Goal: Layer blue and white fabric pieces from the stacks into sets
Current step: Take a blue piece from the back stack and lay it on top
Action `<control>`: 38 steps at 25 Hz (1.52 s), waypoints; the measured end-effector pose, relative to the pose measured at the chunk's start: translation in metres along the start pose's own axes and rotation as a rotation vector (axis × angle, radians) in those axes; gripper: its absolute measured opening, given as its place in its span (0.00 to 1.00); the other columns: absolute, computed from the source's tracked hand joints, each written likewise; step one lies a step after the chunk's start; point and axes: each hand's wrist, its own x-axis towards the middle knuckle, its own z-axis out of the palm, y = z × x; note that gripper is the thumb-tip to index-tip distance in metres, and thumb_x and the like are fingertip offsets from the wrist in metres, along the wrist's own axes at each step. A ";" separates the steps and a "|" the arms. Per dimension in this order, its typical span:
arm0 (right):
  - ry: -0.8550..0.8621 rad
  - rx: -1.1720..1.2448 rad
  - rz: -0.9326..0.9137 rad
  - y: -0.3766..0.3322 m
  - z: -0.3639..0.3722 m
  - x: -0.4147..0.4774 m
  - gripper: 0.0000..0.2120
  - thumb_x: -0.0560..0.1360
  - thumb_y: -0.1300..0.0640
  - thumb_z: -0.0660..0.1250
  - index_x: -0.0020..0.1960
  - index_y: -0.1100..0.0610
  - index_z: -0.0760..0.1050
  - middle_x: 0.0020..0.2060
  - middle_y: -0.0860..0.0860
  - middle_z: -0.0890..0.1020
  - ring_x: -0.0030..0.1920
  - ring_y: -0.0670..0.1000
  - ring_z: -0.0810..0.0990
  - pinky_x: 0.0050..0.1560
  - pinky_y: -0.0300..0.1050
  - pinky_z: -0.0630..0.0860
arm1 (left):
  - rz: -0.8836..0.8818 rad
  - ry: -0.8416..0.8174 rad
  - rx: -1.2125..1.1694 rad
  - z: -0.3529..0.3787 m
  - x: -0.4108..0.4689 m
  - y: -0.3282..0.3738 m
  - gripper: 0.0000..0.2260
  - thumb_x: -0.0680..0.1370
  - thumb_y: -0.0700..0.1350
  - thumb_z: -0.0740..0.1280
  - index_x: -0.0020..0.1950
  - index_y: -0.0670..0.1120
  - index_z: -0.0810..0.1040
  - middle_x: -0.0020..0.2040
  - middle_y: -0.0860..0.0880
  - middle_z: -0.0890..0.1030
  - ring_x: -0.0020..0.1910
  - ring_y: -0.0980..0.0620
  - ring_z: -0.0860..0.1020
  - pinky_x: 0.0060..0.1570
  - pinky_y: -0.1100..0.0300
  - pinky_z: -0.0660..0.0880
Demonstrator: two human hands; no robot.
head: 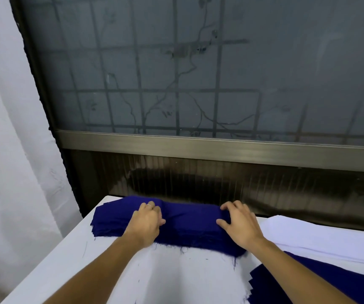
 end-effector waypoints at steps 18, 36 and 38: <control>-0.151 0.463 -0.154 -0.079 -0.014 0.020 0.18 0.81 0.52 0.61 0.69 0.39 0.73 0.70 0.44 0.74 0.73 0.48 0.67 0.74 0.51 0.63 | 0.384 0.027 -0.303 -0.065 -0.002 0.037 0.18 0.81 0.44 0.68 0.62 0.64 0.68 0.64 0.59 0.79 0.62 0.60 0.76 0.60 0.59 0.76; -0.141 0.204 0.038 -0.005 -0.172 -0.083 0.05 0.80 0.49 0.69 0.49 0.49 0.82 0.44 0.47 0.85 0.45 0.47 0.84 0.50 0.47 0.82 | 0.053 0.106 -0.387 -0.148 -0.086 -0.018 0.08 0.77 0.57 0.72 0.43 0.54 0.80 0.44 0.54 0.83 0.42 0.56 0.83 0.37 0.66 0.77; -0.098 0.325 0.088 0.006 -0.180 -0.107 0.08 0.80 0.52 0.69 0.43 0.52 0.82 0.40 0.48 0.85 0.42 0.49 0.84 0.45 0.45 0.81 | 0.001 0.099 -0.458 -0.141 -0.099 -0.018 0.08 0.77 0.55 0.72 0.44 0.52 0.81 0.43 0.53 0.84 0.42 0.54 0.83 0.37 0.66 0.77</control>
